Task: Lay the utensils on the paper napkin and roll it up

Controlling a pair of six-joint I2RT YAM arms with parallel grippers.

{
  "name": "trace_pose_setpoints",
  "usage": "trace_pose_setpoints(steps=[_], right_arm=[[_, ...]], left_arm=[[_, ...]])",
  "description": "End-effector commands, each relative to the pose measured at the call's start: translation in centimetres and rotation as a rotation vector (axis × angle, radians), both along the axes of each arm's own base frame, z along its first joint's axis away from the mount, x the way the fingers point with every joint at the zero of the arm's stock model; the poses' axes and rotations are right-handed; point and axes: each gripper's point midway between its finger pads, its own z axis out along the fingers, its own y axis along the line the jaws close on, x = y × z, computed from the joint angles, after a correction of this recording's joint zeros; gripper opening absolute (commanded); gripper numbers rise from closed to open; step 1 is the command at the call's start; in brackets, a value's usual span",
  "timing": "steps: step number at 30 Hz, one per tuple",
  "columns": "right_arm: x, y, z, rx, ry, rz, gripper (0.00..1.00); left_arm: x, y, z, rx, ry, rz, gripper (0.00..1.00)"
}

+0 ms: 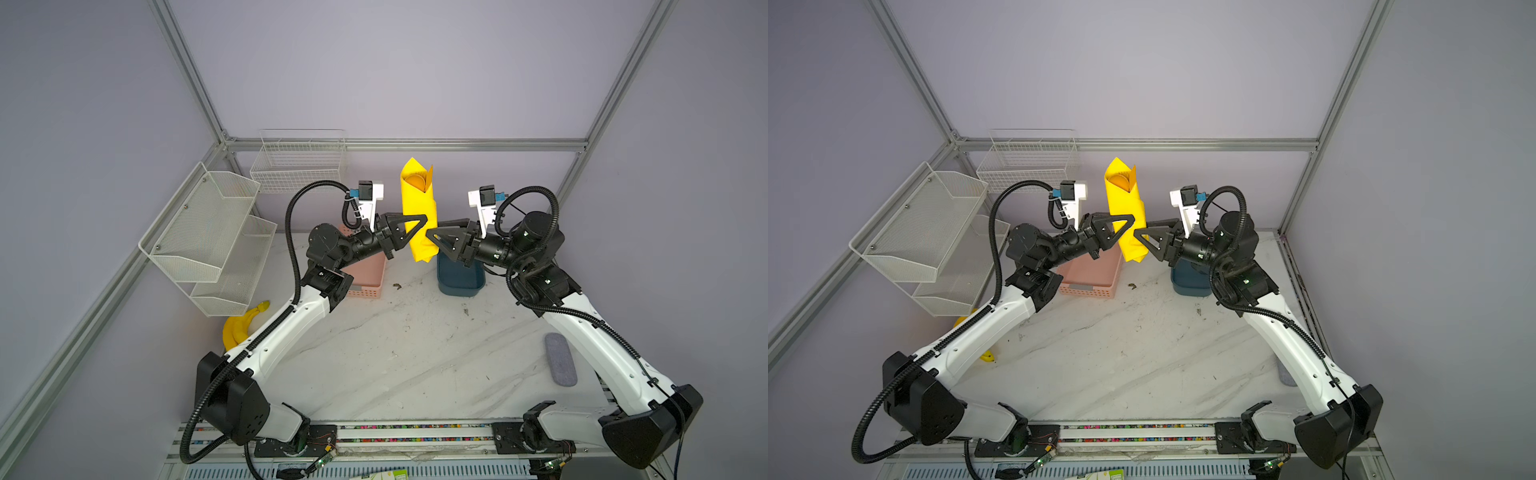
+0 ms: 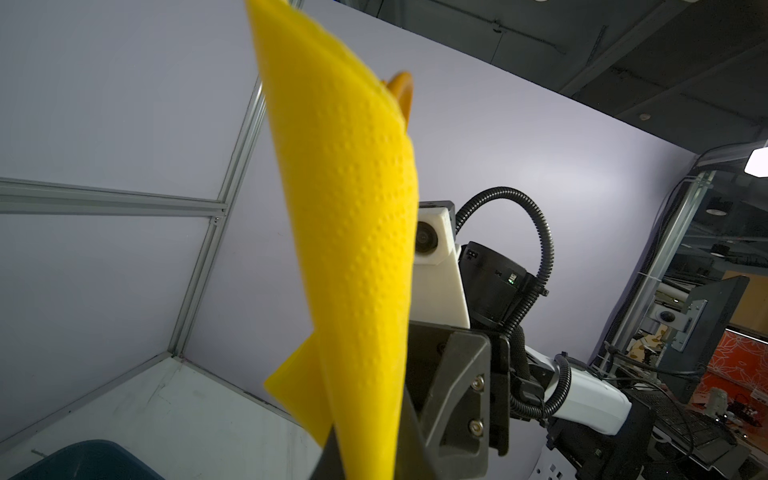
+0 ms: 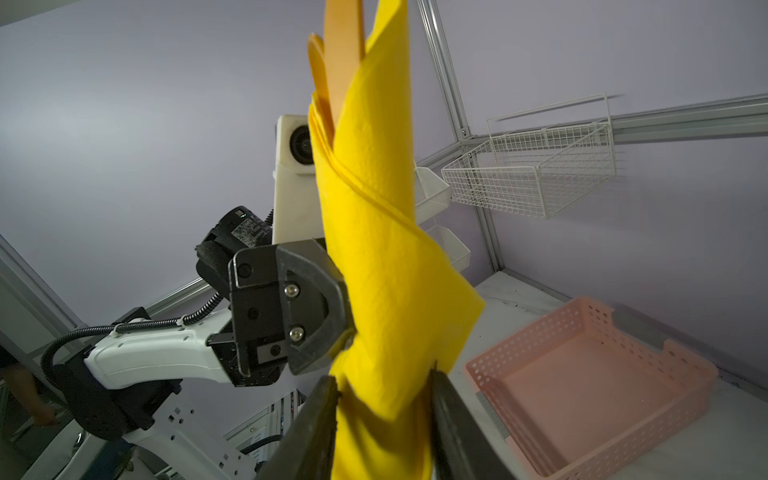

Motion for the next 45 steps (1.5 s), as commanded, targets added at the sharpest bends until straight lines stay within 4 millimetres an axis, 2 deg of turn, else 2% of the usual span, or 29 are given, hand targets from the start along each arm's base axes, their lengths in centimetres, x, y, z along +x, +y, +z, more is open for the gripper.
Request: trace_pose_setpoints(steps=[1,13,23,32,37,40,41,45], right_arm=[[-1.2,0.4,1.7,0.030,-0.058,0.058,0.38],[-2.3,2.0,1.0,0.015,-0.047,0.128,0.30],[-2.2,1.9,1.1,0.023,-0.052,0.108,0.29],[-2.7,1.7,1.6,0.032,-0.064,0.109,0.11],[-2.7,1.2,1.9,0.034,-0.079,0.078,0.05],[-2.7,1.0,2.2,0.033,-0.090,0.054,0.02],[-2.6,0.9,2.2,0.032,-0.092,0.047,0.02],[-2.6,0.9,2.1,0.027,-0.096,0.045,0.02]], left_arm=[[-1.8,0.7,4.5,-0.061,-0.109,-0.023,0.07],[-1.8,0.4,4.3,-0.061,-0.108,-0.030,0.06],[-2.9,0.6,4.9,-0.076,-0.132,-0.065,0.06],[-3.2,0.5,4.8,-0.089,-0.131,-0.097,0.07],[-2.8,0.9,4.5,-0.072,-0.130,-0.036,0.14],[-1.9,0.9,3.5,-0.046,-0.105,0.016,0.23],[-2.8,1.5,4.5,-0.055,-0.126,0.029,0.26],[-2.6,1.5,4.3,-0.044,-0.114,0.035,0.43]])
